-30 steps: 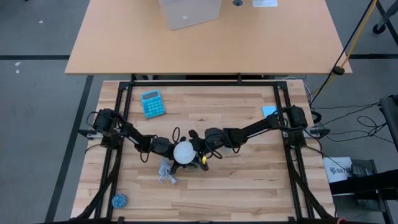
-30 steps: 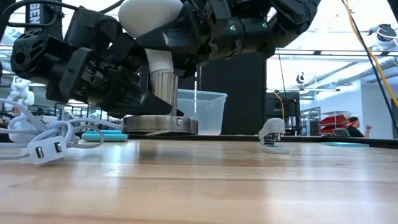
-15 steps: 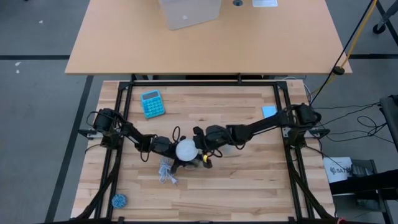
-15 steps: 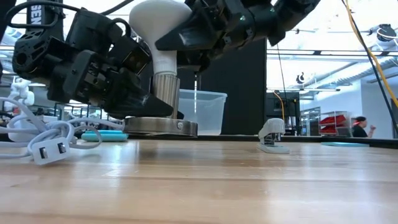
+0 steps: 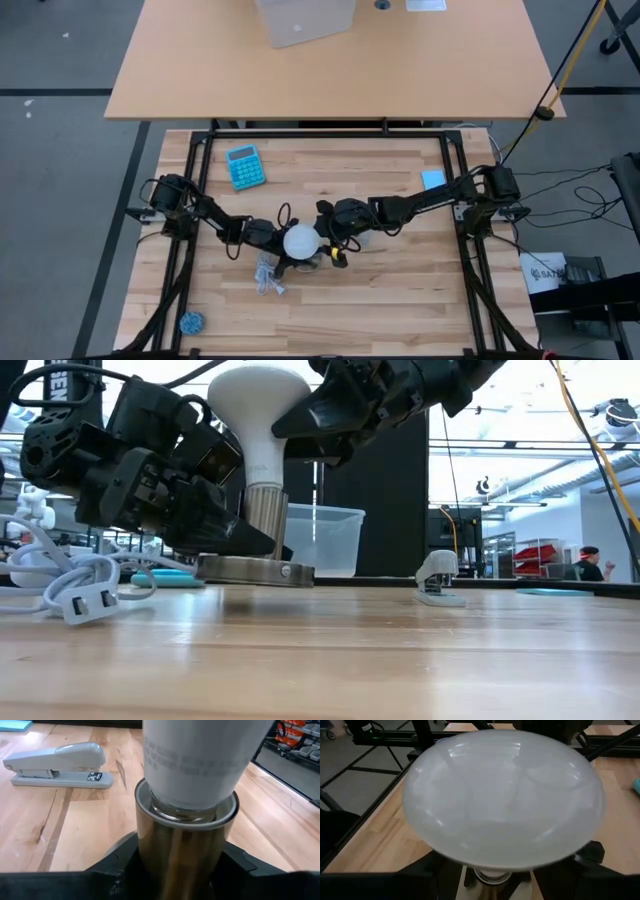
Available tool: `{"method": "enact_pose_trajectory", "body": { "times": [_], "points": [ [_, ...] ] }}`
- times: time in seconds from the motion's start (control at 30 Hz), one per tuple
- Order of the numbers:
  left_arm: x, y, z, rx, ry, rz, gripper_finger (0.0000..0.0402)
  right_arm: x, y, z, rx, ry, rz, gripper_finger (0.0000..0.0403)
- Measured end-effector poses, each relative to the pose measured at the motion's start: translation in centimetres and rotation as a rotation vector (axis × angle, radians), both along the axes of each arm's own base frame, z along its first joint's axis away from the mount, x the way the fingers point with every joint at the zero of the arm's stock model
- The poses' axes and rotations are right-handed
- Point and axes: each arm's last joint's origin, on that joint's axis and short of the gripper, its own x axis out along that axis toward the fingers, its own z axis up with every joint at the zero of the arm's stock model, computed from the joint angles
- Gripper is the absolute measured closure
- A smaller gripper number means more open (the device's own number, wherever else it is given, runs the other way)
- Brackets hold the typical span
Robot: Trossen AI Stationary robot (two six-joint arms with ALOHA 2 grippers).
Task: Screw lightbulb
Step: Remove the light bulb from the lamp
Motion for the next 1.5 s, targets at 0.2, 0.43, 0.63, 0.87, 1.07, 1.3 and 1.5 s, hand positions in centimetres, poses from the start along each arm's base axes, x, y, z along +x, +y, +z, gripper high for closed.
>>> {"method": "enact_pose_trajectory", "body": {
  "times": [0.2, 0.43, 0.63, 0.87, 1.07, 1.3, 1.5],
  "points": [
    [0.0, 0.0, -0.1, 0.001, 0.008, -0.001, 0.0225, -0.1, 0.4, -0.1, 0.001, 0.01, 0.012, 0.0195],
    [-0.1, 0.0, -0.3, 0.007, 0.026, 0.01, 0.0225, -1.8, 0.3, 0.3, -0.044, 0.162, -0.035, 0.0195],
    [-0.1, 0.2, -0.3, 0.022, 0.02, 0.054, 0.0225, -4.4, 0.8, 2.7, -0.177, 0.21, -0.199, 0.0195],
    [0.0, 0.5, -0.2, 0.056, 0.011, 0.158, 0.0225, -7.2, 2.6, 4.6, -0.363, 0.179, -0.575, 0.0195],
    [0.1, 0.6, -0.2, 0.067, 0.006, 0.198, 0.0225, -10.0, 6.0, 2.5, -0.424, 0.032, -0.954, 0.0195],
    [0.1, 0.7, -0.2, 0.073, 0.002, 0.216, 0.0225, -12.9, 8.5, -3.2, -0.091, -0.19, -1.077, 0.0195],
    [0.1, 0.8, -0.1, 0.085, 0.0, 0.253, 0.0225, -11.1, 9.5, -5.1, -0.093, -0.278, -1.026, 0.0195]
  ]
}}
